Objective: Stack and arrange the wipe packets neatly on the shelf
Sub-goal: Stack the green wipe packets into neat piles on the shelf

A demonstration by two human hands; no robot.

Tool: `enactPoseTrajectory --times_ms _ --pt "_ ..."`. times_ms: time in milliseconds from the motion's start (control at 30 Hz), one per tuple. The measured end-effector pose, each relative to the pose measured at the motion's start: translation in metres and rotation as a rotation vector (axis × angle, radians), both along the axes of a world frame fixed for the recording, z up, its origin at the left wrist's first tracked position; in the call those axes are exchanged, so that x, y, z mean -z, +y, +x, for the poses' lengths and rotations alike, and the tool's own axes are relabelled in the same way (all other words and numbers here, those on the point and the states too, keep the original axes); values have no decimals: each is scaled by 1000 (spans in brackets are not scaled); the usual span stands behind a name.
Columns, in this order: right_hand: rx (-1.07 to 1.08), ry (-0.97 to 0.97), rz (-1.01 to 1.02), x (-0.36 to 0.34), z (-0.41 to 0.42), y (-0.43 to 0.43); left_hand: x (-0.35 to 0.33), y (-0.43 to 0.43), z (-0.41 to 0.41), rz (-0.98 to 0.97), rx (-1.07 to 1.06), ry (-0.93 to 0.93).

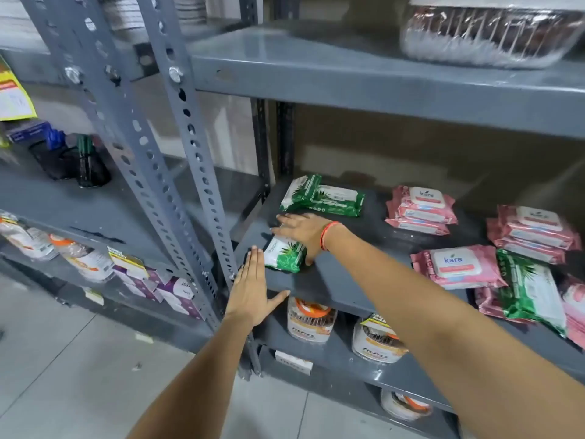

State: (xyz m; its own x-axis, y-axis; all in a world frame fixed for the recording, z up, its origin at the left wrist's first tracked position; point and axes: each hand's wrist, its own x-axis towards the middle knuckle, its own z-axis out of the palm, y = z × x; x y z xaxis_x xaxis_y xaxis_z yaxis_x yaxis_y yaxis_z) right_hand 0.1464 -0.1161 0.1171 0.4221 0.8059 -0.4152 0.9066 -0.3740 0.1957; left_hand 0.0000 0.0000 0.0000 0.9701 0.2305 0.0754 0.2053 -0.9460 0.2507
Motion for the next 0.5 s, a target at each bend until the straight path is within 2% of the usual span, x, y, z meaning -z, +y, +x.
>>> enactPoseTrajectory --times_ms 167,500 --pt "-104 -99 -140 1 -7 24 -1 0 0 -19 4 -27" --pt "-192 -324 -140 2 -11 28 -6 -2 1 24 19 6"
